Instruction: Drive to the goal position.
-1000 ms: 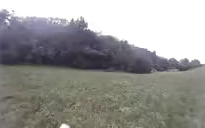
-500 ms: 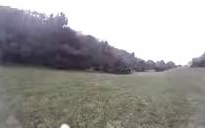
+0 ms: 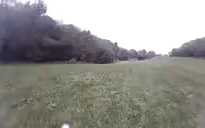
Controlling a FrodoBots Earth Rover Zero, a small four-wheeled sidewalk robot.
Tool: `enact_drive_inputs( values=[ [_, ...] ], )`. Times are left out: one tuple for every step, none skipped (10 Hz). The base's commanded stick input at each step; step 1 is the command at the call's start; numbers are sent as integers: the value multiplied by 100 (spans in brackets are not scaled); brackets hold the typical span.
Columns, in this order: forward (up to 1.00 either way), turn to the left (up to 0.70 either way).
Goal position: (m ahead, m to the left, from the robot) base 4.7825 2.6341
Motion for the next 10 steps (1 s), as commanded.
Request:
enact_drive_inputs(
  values=[
    [100,-2],
    [100,0],
    [100,0],
    [100,-1],
    [100,-19],
    [100,-36],
    [100,-40],
    [100,-40],
    [100,-40],
    [100,-40]
  ],
)
